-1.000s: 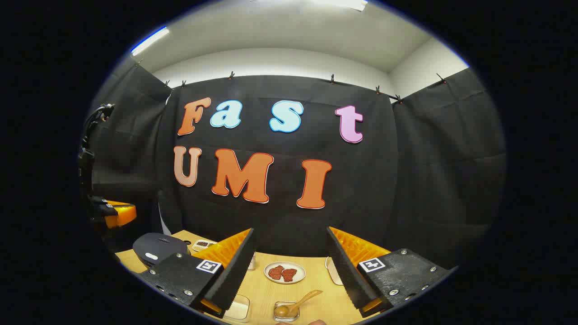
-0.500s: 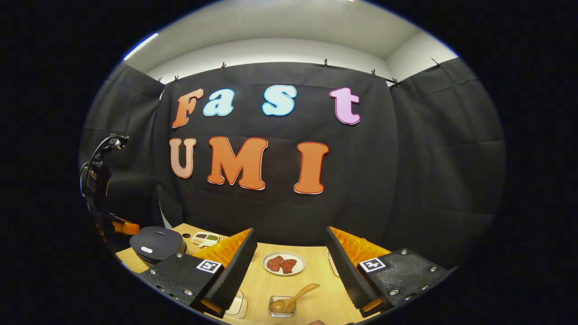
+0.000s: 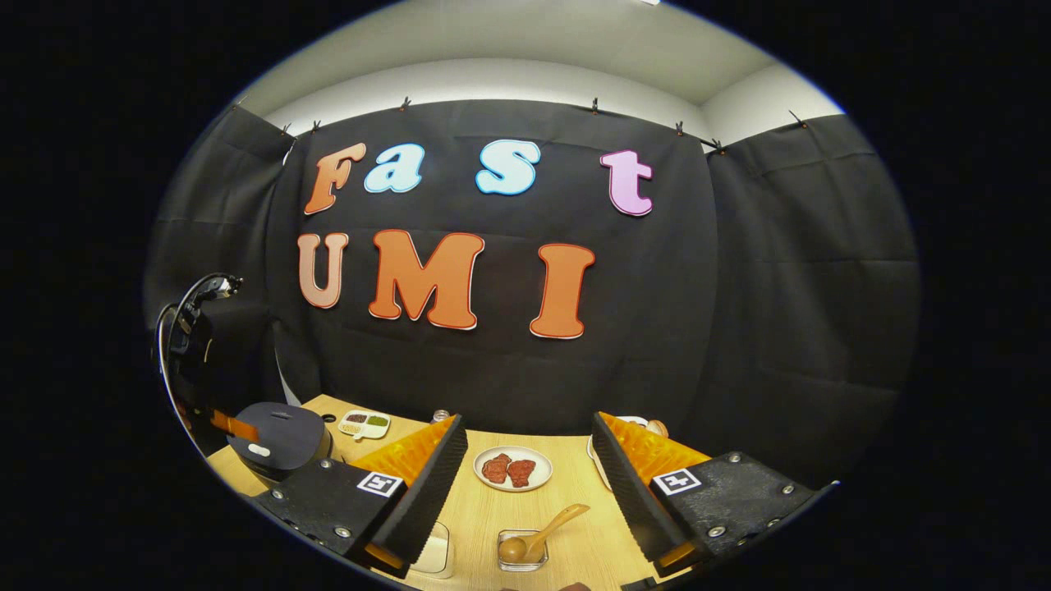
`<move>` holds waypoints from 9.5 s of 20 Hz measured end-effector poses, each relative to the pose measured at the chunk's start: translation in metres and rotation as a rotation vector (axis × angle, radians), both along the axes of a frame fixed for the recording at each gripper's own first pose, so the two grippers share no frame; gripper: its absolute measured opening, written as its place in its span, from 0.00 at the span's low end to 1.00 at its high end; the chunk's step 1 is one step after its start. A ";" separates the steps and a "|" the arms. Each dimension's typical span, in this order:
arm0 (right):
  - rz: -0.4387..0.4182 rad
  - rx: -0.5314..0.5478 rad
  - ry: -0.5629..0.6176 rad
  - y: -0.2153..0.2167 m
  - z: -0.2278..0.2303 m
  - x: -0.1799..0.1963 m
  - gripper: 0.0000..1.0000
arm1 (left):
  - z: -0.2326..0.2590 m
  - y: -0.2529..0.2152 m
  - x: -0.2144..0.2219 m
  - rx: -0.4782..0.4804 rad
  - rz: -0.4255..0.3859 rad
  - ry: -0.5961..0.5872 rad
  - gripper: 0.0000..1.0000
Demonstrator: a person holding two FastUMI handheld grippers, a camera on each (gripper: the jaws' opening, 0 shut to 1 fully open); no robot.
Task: Close the left gripper, press the button to open the rice cooker; take a wooden spoon from the chopstick holder with the right hand, scoop a spoonful of rice and pour it into the rice cooker, then put the wooden spoon back into the chopstick holder.
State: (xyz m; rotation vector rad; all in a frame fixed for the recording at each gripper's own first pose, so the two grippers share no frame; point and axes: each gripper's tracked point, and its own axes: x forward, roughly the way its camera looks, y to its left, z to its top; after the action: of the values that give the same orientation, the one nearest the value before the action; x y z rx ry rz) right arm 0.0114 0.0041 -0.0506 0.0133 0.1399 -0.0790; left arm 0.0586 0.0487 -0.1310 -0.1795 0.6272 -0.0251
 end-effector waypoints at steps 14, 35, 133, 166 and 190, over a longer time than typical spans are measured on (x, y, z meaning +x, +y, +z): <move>-0.029 0.036 0.002 -0.014 -0.014 0.007 0.95 | -0.036 0.030 0.027 -0.138 0.024 0.178 0.08; 0.067 0.050 0.135 0.019 -0.069 0.029 0.95 | -0.034 0.043 0.034 0.227 0.065 -0.127 0.06; 0.307 0.362 0.377 0.274 -0.279 -0.011 0.07 | 0.075 0.130 -0.097 0.467 0.177 -0.670 0.95; 0.400 1.481 0.370 0.266 -0.104 0.097 0.06 | 0.083 0.125 -0.103 0.397 0.207 -0.823 0.95; 0.681 0.337 0.098 0.411 -0.058 0.116 0.06 | 0.047 0.164 -0.101 0.427 0.199 -0.729 1.00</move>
State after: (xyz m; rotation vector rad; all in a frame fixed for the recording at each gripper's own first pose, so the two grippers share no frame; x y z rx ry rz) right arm 0.1278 0.4148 -0.1089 0.2967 0.2483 0.6253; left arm -0.0428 0.2131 -0.0840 0.1824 -0.1225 0.2262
